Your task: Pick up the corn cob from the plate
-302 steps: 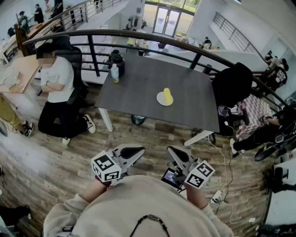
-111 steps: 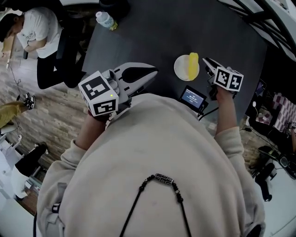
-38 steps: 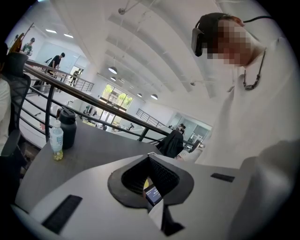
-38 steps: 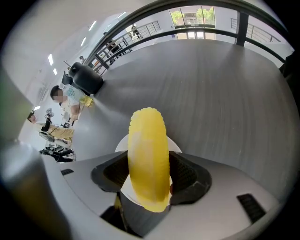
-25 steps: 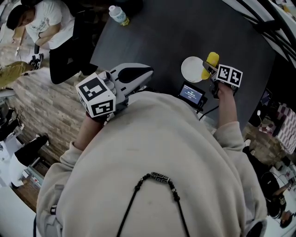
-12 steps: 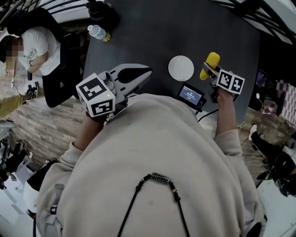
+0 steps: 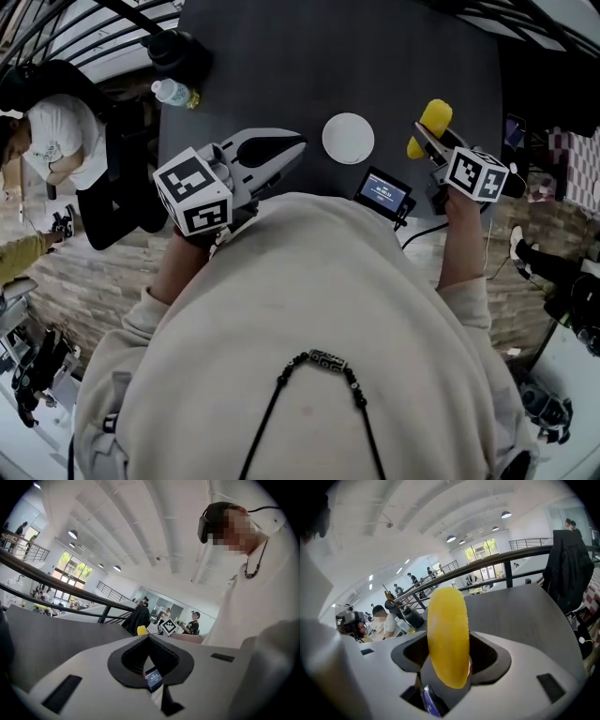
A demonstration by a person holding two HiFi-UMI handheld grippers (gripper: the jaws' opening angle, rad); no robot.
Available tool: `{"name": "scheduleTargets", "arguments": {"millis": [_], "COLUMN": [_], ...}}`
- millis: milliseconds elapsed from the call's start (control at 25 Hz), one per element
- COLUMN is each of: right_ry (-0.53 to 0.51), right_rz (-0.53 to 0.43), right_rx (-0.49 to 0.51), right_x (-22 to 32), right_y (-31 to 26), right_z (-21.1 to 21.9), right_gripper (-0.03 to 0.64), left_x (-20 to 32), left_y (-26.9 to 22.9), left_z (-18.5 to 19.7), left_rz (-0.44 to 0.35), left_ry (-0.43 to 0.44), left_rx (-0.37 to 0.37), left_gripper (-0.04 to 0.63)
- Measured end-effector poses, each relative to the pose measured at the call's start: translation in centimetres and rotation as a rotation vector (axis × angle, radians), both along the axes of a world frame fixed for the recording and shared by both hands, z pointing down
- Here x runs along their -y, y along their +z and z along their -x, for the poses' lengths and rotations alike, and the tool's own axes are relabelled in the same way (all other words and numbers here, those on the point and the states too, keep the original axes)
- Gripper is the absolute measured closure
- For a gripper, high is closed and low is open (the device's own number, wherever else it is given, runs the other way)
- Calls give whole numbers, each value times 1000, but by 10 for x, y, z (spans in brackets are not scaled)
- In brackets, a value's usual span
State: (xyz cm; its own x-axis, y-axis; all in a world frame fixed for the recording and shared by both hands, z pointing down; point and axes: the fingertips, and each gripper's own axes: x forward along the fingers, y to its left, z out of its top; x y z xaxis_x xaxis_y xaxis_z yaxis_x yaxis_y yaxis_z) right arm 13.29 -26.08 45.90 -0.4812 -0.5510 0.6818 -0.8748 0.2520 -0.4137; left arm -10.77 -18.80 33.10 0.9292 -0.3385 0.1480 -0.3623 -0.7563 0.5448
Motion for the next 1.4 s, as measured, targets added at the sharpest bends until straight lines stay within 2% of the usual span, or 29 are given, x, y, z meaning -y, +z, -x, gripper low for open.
{"name": "scheduleTargets", "arguments": {"millis": [280,440,680,1400], "right_ry": [-20,-40,-72,-206], "right_rz": [-108,-187,-259,-240], "right_rx": [50,99,147,203], "right_x": [7,3,-6,-18], "right_y": [-61,-101,-138,-145], "right_z": [34,48,62,108], "right_gripper": [353,353,353,353], "left_x": [15,26,32,22], "left_y": [2,-4,-8,-10], "left_z": [5,-6,-13,3], "left_rz": [-13,-48,-66,-58], "left_ry": [56,105,132,81], "left_rx": [-41,-57,-65,-60], "left_gripper": [595,595,595,595]}}
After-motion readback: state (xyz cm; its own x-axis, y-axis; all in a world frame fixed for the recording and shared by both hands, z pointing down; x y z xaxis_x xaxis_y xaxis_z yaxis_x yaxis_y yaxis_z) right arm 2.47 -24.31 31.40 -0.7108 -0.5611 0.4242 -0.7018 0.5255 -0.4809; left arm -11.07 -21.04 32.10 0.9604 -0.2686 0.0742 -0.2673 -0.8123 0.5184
